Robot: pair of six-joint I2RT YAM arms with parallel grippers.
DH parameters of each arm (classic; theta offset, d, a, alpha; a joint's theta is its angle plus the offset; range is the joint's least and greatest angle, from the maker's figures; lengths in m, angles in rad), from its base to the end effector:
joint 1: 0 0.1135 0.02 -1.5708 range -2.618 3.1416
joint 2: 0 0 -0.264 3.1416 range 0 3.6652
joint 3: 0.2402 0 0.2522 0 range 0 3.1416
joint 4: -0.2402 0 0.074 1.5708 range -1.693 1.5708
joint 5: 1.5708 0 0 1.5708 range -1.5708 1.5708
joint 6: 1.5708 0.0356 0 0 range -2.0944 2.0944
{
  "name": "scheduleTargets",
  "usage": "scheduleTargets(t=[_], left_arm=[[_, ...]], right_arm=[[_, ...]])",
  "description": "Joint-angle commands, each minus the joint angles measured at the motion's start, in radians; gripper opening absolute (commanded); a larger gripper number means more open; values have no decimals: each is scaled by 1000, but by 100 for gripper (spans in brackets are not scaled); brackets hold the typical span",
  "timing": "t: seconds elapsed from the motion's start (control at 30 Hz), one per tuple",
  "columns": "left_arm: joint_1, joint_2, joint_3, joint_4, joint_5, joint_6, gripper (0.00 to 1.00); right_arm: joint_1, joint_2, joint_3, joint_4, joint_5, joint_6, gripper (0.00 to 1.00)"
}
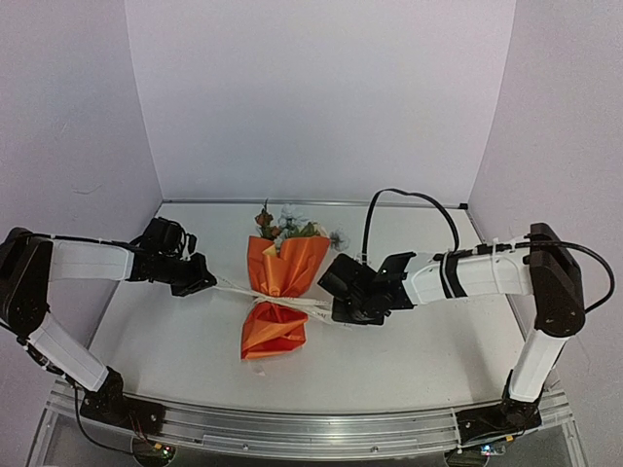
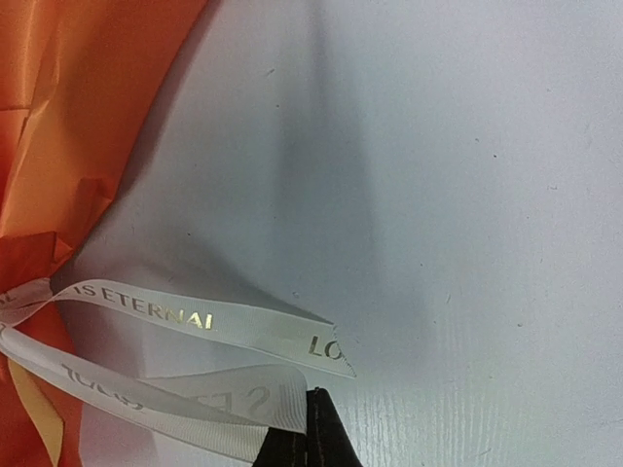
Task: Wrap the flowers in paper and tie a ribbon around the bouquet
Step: Tie the half-tied ribbon around the folded bouquet.
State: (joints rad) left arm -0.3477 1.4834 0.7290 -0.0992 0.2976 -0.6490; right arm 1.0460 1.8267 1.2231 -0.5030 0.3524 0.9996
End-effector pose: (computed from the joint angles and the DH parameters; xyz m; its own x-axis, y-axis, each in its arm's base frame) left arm 0.2668 -0.1078 0.1710 -0.8709 -0.2990 -0.3901 -0.0243 0.8190 -0.5733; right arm 0.1963 0.3146 0.1832 -0.8604 0.0897 -0.5017 -0.0204 0.9775 0.2098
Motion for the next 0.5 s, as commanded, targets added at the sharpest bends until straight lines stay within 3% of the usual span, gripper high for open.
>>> scheduleTargets(t=[0.0, 0.27, 0.47], left_arm=[[33, -12, 103, -144, -168, 101, 0], [0, 17, 283, -314, -202, 183, 0], [13, 35, 193, -296, -183, 121, 0]], right_arm=[[-21, -39, 6, -155, 123, -46, 0], [-22, -104, 21, -206, 160, -111, 0], [-32, -75, -44, -205, 116, -86, 0]])
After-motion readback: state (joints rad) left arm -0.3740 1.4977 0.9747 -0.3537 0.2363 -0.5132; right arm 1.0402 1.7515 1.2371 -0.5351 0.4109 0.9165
